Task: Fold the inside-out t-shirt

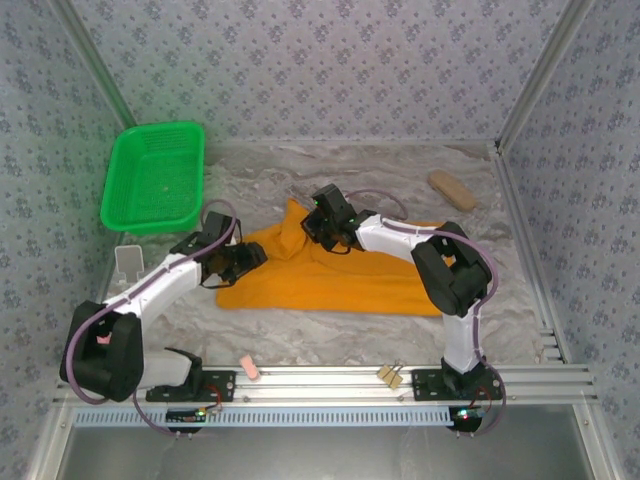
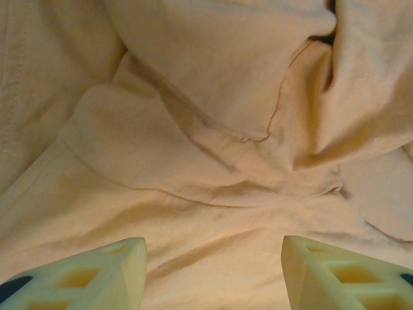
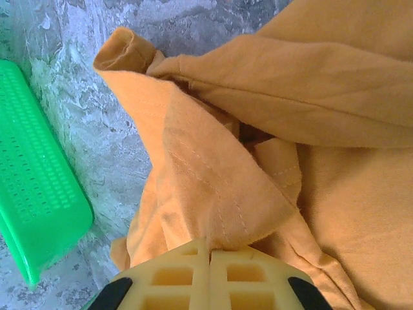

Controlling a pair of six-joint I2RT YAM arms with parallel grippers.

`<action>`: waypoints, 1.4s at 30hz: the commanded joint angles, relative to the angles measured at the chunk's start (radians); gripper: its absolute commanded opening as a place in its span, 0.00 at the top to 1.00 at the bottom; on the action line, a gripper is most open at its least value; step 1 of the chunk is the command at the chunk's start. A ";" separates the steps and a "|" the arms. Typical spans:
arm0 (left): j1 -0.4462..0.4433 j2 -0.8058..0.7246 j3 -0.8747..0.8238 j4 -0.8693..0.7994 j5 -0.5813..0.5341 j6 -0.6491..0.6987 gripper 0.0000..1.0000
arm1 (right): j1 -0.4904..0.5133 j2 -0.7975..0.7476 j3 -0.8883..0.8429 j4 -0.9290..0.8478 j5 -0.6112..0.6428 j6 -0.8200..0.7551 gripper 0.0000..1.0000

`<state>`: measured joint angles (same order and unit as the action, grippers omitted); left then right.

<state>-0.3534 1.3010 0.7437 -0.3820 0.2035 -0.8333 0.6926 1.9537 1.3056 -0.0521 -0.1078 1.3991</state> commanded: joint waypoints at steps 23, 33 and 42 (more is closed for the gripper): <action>-0.184 0.232 0.187 0.191 -0.217 -0.530 0.20 | 0.106 -0.170 -0.060 -0.006 -0.024 0.285 0.99; -0.182 0.253 0.176 0.081 -0.280 -0.649 0.00 | 0.108 -0.225 -0.102 -0.018 0.013 0.298 0.99; -0.173 0.281 0.198 0.082 -0.303 -0.830 0.16 | 0.095 -0.264 -0.104 -0.042 0.019 0.286 1.00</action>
<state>-0.5354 1.5608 0.8993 -0.2596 -0.0914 -1.5101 0.7860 1.7153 1.2068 -0.0639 -0.0925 1.6863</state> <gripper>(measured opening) 0.870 0.052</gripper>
